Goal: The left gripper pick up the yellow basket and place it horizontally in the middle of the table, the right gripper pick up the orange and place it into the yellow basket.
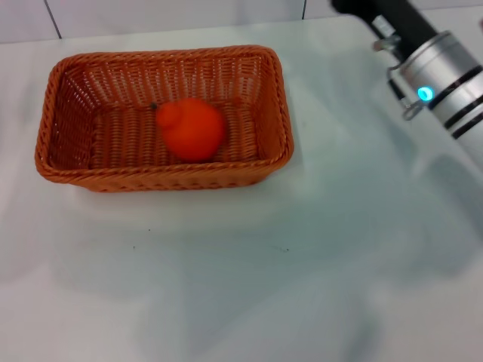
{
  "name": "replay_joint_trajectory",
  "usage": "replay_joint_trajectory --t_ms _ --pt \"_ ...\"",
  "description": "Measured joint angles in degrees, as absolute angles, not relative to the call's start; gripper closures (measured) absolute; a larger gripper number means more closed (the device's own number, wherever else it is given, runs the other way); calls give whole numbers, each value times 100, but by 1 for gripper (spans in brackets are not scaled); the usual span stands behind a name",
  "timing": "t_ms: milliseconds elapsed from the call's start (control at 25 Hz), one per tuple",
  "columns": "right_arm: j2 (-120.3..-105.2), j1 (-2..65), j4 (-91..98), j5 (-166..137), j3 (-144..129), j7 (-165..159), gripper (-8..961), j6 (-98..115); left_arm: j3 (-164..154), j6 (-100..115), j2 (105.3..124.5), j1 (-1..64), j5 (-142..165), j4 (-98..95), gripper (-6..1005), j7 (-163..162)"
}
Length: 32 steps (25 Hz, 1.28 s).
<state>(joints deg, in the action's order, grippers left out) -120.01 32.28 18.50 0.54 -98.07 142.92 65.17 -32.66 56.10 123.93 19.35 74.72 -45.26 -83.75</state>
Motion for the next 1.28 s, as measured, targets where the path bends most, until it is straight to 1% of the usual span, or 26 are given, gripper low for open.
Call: replay_joint_trajectory --t_ms 440,800,1120,1280 --pt "-11982 2516 1779 69 -8234 15662 13 6800 -2660 5905 12423 1704 6842 -3977 152 -6639" --pt "-11987 2403 1497 70 -7690 16198 13 6850 -2650 6161 12431 1702 6280 -3370 153 -5124" --pt "-11986 2406 1193 70 -7545 16202 13 6845 -2641 6150 12407 1801 5995 -3014 152 -4487" --pt "-11962 2399 1088 42 -7533 16208 13 6852 -2626 6112 12396 1810 5986 -2947 152 -4459"
